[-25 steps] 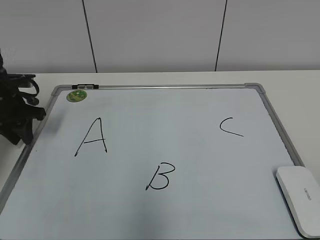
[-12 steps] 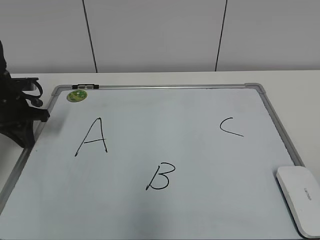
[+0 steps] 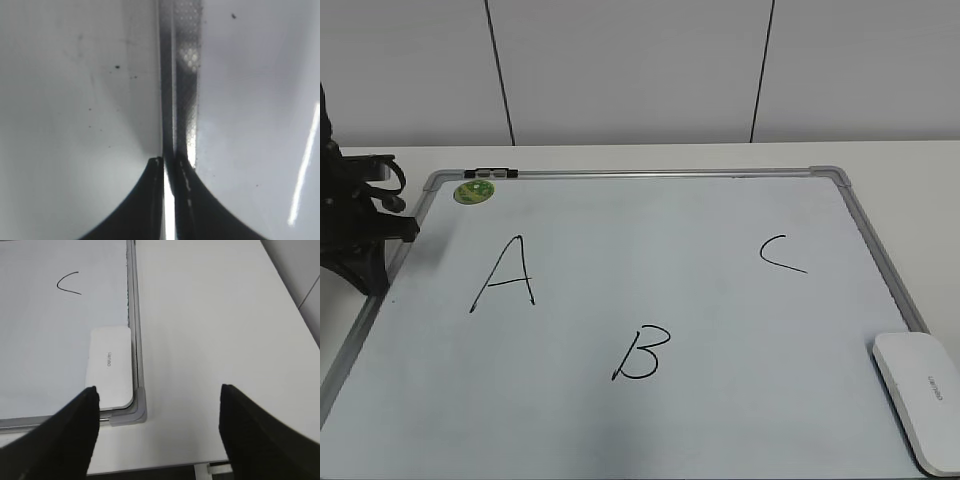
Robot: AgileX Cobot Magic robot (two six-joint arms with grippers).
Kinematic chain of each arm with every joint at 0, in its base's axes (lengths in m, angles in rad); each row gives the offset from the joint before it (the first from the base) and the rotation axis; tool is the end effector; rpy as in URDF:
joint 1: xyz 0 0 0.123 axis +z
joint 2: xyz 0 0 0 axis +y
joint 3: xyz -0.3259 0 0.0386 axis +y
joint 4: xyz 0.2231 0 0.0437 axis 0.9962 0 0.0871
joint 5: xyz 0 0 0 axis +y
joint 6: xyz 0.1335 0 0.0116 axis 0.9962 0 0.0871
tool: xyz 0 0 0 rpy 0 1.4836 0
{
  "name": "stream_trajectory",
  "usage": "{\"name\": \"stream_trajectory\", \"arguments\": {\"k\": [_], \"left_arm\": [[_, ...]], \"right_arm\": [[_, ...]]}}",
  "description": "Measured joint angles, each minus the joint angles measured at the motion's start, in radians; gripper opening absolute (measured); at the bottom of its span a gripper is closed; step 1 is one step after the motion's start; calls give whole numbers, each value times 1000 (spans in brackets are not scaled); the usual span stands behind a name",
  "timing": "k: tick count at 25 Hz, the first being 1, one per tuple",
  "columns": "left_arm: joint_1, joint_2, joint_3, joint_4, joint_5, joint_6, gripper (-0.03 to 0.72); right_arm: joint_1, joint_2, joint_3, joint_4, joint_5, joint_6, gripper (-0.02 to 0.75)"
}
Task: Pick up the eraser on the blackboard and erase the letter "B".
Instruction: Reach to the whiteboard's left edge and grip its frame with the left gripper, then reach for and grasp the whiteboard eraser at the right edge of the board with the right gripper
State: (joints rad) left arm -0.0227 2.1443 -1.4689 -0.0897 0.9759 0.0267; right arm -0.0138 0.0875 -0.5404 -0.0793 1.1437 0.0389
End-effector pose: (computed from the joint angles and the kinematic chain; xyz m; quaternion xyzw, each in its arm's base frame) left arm 0.4114 -0.0193 0.1368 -0.0003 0.9993 -0.0372 0.0034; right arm -0.0298 -0.0093 0.2511 0.0255 0.8843 -0.0337 0.4651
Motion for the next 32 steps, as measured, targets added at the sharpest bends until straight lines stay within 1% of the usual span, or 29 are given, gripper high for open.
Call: {"name": "stream_trajectory", "arguments": {"k": [3,5,9,13,18,32], "left_arm": [[0,0,0,-1,0,0,22],[0,0,0,-2,0,0,22],[0,0,0,-5,0,0,22],[0,0,0,-6,0,0,22],[0,0,0,-7,0,0,22],[0,0,0,-8,0,0,22]], "right_arm": [[0,175,-54,4,-2,0,554],[2,274,-88,19,-39,0,554],[8,379,-122,79,-100,0,554],[8,496,-128,145,-98,-7,554],[8,589,-133,231,-96,-64,554],[35,837,-135,244,-96,-82,554]]}}
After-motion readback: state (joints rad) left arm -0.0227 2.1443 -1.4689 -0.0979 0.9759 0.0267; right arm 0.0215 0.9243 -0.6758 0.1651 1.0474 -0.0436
